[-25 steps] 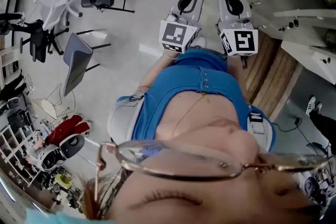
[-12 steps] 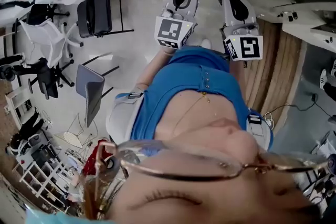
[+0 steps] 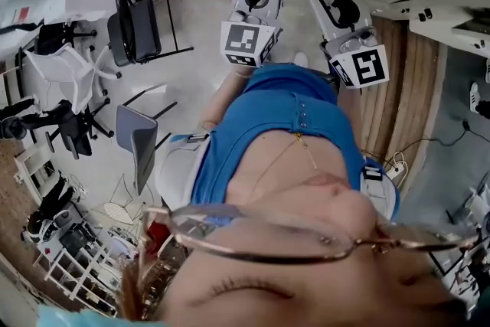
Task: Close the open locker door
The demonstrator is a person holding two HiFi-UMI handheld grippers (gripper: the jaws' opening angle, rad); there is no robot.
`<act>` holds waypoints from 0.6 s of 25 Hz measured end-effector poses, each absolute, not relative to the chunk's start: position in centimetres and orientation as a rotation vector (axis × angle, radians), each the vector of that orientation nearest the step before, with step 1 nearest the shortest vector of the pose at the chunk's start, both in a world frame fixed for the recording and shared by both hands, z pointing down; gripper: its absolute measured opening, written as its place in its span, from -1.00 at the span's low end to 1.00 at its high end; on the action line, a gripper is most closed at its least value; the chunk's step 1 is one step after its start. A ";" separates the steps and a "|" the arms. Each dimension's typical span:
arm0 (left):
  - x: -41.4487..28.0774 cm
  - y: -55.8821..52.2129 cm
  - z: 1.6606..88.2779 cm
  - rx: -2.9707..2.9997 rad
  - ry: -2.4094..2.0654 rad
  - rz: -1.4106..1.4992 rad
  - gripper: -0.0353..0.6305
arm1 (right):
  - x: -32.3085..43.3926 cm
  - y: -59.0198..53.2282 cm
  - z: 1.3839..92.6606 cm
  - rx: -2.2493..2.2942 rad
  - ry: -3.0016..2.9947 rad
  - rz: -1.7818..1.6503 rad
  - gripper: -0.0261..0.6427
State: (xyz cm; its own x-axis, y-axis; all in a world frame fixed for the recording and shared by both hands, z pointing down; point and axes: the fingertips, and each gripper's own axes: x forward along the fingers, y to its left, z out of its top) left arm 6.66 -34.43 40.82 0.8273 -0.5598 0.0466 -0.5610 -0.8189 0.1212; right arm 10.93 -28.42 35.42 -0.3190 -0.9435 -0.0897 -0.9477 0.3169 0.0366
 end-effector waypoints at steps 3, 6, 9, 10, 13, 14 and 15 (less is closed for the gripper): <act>6.4 -34.6 40.7 2.859 -0.895 0.008 -0.90 | 11.0 -29.1 35.0 -1.801 2.517 0.136 -0.56; 5.7 -35.0 40.6 2.847 -0.909 0.006 -0.90 | 10.8 -29.7 34.4 -1.802 2.520 0.149 -0.58; 5.0 -36.1 41.2 2.836 -0.931 0.010 -0.90 | 10.8 -30.8 34.8 -1.805 2.523 0.153 -0.75; 4.9 -36.2 41.3 2.831 -0.934 0.011 -0.90 | 10.8 -31.0 34.9 -1.800 2.523 0.149 -0.75; 4.5 -36.0 41.4 2.836 -0.960 0.013 -0.90 | 11.0 -30.9 34.7 -1.786 2.527 0.142 -0.76; 4.4 -36.0 41.4 2.834 -0.966 0.013 -0.90 | 11.1 -30.9 34.7 -1.786 2.529 0.142 -0.76; 4.3 -36.0 41.3 2.828 -0.966 0.011 -0.90 | 11.1 -31.2 34.6 -1.785 2.532 0.140 -0.77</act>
